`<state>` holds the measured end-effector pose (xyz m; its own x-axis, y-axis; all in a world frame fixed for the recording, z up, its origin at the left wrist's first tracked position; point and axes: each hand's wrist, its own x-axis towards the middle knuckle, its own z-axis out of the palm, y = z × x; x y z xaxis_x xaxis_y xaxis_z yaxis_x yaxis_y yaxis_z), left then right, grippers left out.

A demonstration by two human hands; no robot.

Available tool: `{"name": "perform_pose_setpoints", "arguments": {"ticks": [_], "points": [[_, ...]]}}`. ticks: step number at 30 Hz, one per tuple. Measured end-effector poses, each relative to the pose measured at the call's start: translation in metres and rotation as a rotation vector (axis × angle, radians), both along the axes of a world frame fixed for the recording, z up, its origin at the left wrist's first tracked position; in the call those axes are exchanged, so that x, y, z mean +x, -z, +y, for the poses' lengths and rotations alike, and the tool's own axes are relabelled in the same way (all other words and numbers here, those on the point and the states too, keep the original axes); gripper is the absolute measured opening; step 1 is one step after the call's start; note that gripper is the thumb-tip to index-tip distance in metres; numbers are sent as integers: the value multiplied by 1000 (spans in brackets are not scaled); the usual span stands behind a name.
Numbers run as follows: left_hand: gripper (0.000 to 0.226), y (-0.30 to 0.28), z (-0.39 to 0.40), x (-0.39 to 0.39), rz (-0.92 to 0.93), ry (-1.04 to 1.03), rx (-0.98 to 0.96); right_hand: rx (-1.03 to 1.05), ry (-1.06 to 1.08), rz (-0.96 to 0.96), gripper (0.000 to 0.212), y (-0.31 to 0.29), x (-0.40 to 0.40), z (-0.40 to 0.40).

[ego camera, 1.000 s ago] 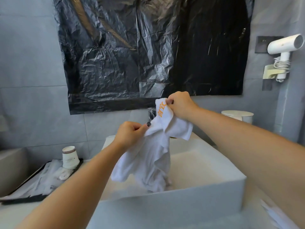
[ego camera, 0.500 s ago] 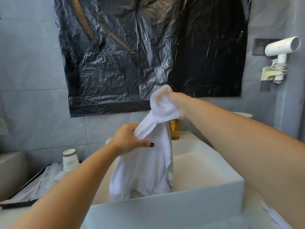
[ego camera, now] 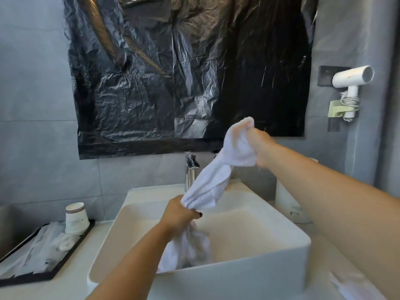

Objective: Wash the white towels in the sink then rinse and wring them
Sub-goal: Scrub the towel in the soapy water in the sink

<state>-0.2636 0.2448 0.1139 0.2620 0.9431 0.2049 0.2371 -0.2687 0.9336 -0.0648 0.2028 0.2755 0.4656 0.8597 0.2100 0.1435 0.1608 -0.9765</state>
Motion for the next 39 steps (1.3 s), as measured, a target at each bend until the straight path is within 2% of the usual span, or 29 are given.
{"name": "perform_pose_setpoints", "arguments": {"ticks": [2, 3, 6, 8, 10, 11, 13, 14, 16, 19, 22, 24, 26, 28, 30, 31, 32, 34, 36, 37, 39], "points": [[37, -18, 1, -9, -59, -87, 21, -221, 96, -280, 23, 37, 32, -7], [33, -27, 3, -10, -36, -124, 50, -321, 74, -382, 21, 57, 41, -13], [20, -52, 5, -6, 61, -173, 117, -454, -219, -457, 16, 114, 41, -15], [23, -64, 5, 1, 74, -163, 111, -544, -413, -654, 21, 136, 38, -10], [32, -73, 2, 3, 33, -114, 66, -597, -468, -898, 49, 139, 30, -5], [36, -76, 0, 3, 5, -88, 52, -577, -495, -898, 67, 138, 24, -2], [41, -79, -1, 3, -33, -51, 69, -415, -586, -721, 88, 132, 0, -3], [40, -79, -4, 6, -61, -34, 97, -297, -628, -611, 89, 129, -14, -3], [39, -80, -11, 12, -150, 10, 168, -58, -659, -418, 67, 128, -44, -5], [38, -83, -17, 12, -248, 67, 261, 142, -438, -150, 37, 124, -74, 1], [49, -70, -5, -6, -384, 352, 132, 209, -353, 155, 21, 118, -81, 20], [59, -54, -2, -14, -348, 465, 36, 214, -316, 299, 13, 113, -88, 26], [53, -40, -1, -12, -300, 478, -50, 176, -303, 303, 20, 113, -96, 28], [37, -32, 1, -12, -352, 496, -165, 105, -401, 236, 52, 114, -94, 28], [26, -26, 4, -17, -374, 576, -274, 60, -587, 110, 73, 115, -80, 24], [26, -22, 6, -19, -372, 627, -336, 71, -654, -39, 80, 116, -69, 19], [32, -17, 8, -21, -350, 663, -379, 91, -688, -278, 88, 117, -56, 13], [50, -11, 12, -20, -331, 678, -430, 199, -595, -826, 98, 125, -32, 2], [55, -7, 19, -18, -323, 691, -521, 299, -451, -1291, 106, 136, -17, -2], [53, -6, 20, -19, -307, 728, -581, 350, -401, -1425, 109, 144, -13, 2], [49, -10, 16, -24, -138, 833, -650, 520, -363, -1516, 104, 152, -13, 15]]}}
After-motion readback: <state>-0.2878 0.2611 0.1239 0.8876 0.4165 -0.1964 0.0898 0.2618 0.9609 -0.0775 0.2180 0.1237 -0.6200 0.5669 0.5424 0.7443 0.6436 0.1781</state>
